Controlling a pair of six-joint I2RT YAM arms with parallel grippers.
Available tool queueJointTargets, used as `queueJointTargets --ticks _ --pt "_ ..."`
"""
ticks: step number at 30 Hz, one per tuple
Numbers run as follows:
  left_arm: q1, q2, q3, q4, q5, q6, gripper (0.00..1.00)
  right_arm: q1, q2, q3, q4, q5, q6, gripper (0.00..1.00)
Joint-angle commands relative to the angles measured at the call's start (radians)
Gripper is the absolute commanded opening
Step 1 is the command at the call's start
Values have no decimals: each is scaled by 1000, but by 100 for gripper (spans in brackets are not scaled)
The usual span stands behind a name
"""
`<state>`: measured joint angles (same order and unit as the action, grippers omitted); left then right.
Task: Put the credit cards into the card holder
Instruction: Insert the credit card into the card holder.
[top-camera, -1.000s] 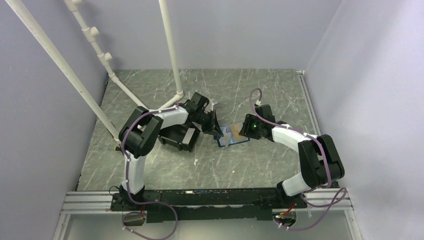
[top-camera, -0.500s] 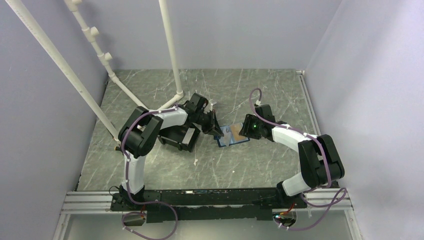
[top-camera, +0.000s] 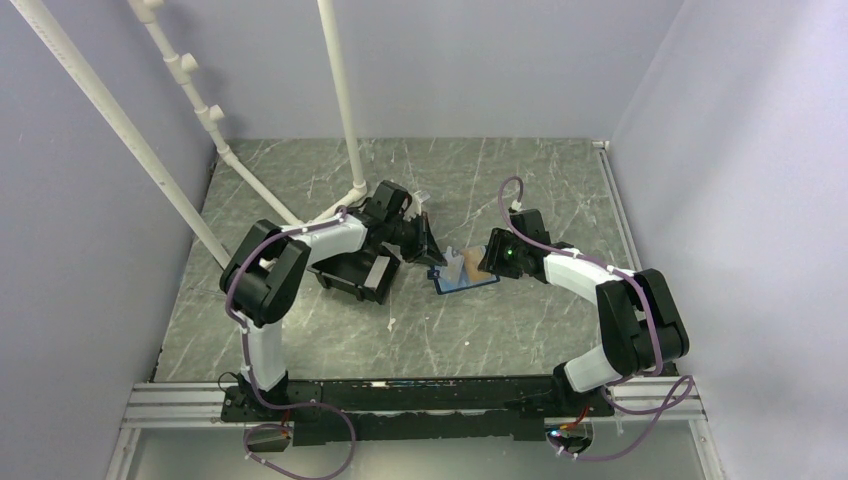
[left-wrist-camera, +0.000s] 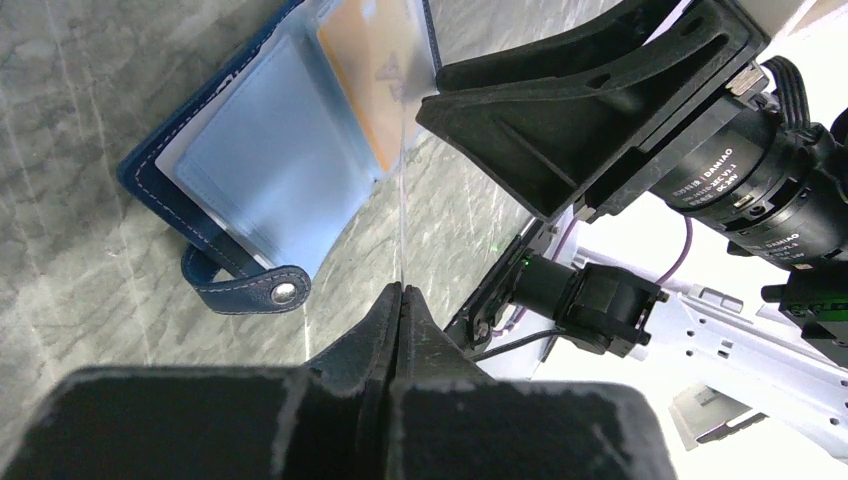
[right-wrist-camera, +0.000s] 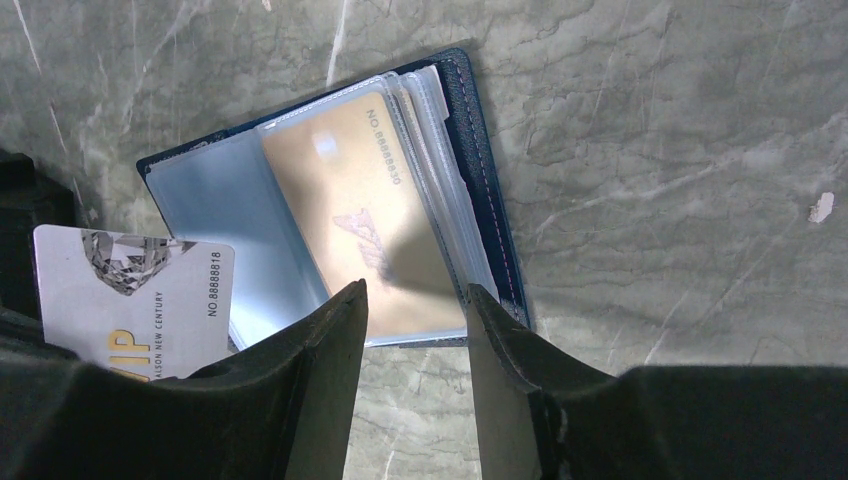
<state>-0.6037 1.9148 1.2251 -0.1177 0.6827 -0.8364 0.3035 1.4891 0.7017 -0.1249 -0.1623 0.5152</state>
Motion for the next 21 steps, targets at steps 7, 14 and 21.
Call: queueJointTargets --ticks 7,14,21 --pt "-9 1 7 88 -16 -49 0 2 24 -32 -23 -3 -23 44" --pt "-19 23 10 36 -21 -53 0 2 28 -30 -25 -4 -26 44" --pt "-24 24 -8 35 -22 -52 0 2 31 -28 -23 -6 -27 44"
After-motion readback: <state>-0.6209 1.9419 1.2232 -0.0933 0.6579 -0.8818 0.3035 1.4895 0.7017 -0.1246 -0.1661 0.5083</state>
